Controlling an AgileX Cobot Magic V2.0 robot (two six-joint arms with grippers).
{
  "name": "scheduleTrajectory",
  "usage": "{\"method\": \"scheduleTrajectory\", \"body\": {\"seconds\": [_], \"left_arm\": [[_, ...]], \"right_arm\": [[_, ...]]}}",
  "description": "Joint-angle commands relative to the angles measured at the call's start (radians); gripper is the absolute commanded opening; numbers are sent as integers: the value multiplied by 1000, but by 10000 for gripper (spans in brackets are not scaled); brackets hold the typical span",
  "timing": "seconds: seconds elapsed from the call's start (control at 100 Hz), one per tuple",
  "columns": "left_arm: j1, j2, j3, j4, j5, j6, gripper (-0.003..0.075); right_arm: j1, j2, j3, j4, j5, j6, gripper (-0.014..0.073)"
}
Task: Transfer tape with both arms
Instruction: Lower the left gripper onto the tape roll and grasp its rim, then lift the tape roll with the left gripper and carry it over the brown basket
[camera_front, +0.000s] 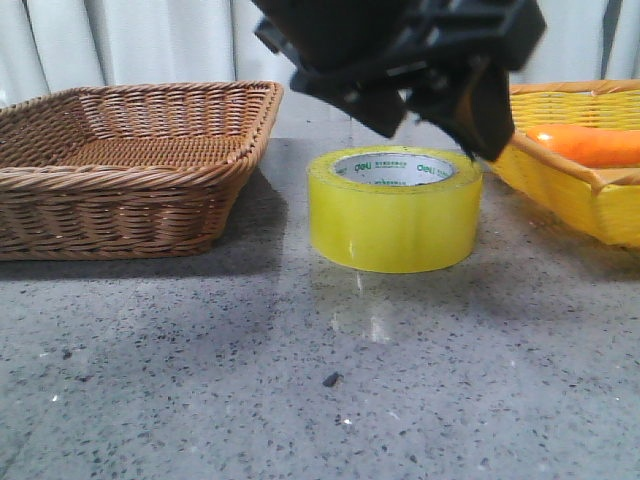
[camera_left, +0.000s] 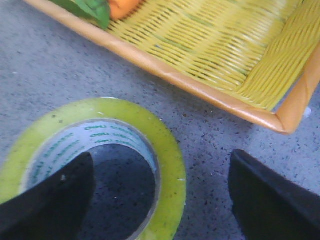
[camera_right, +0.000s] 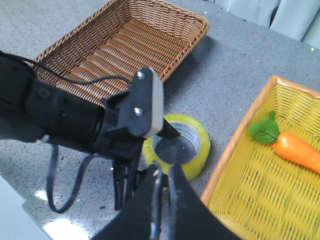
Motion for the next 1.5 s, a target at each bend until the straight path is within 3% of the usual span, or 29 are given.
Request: {"method": "scheduleTrajectory", "body": {"seconds": [0.0,0.38,0.64,1.03,1.33,1.49], "left_arm": [[-9,-13,-43,-12,-53,-4,512],[-9,46,-45,-4,-55,-2,503],[-9,46,-45,-4,-57,-2,312],[-9,46,-45,-4,-59,-2,101],[-9,40,-45,-4,-59,-2,-22],[-9,26,-63,32,-57,-2,-20]], "right_arm": [[-2,-13,-20,-14,-50,0,-73],[-2,-13,-20,-14,-44,0,-73],[-2,-13,-20,-14,-44,0,-73],[-2,-13,-20,-14,-39,0,-73],[-2,-13,-20,-14,-18,0,-73],[-2,-13,-20,-14,-14,0,-73]]}}
